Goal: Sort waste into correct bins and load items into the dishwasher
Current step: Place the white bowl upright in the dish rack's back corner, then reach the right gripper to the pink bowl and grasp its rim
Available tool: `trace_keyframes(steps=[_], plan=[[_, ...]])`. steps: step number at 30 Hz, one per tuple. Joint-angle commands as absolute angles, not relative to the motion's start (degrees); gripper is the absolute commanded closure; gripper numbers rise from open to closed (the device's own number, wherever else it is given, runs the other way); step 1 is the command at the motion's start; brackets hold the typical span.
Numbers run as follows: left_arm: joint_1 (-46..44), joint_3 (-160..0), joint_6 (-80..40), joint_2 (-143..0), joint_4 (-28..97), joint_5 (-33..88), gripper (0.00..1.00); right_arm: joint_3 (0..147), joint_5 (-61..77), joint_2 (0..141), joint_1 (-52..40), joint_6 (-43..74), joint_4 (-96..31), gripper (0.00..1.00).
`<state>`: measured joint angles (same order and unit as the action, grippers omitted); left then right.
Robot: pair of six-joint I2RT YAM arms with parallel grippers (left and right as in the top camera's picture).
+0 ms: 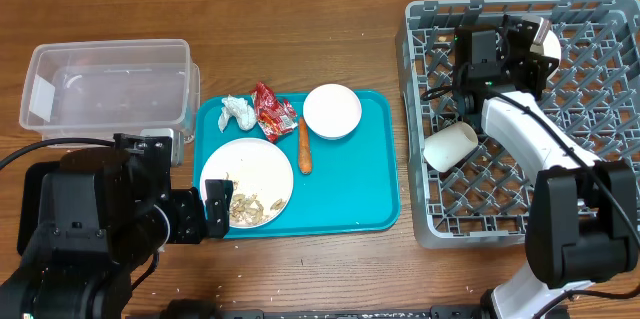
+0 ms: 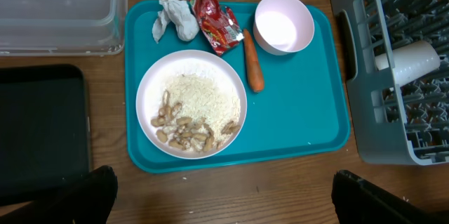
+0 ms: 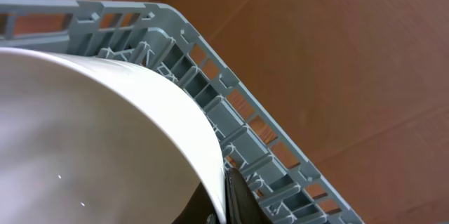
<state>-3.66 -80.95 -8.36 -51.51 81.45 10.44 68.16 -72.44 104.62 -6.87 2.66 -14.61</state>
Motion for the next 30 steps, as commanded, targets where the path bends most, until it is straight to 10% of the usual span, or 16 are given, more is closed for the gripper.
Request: trace_keyframes(steps=[1,7,16,24,30], plan=[[-3.4,-81.58,-7.27,-51.37,81.41,9.87,0.0,68.62,-73.3,106.61,-6.33,-0.01,-14.68,0.96],[-3.4,-81.58,-7.27,-51.37,81.41,9.87,0.0,68.62,-73.38,107.87,-9.65,-0.27,-17.56,0.92],[-3.4,-81.58,-7.27,-51.37,81.41,9.89,0.0,68.93,-77.73,107.7,-16.93,-1.34,-19.94,0.13],[-3.4,-81.58,-7.27,-51.37,81.41,9.89,0.0,71.66,-79.42,101.06,-25.69,-2.02,-20.38,0.0],[-3.4,-81.58,-7.27,-51.37,81.41,9.89,0.0,71.68,-52.84,95.85,-34.0,-0.73,-26.63,0.0]])
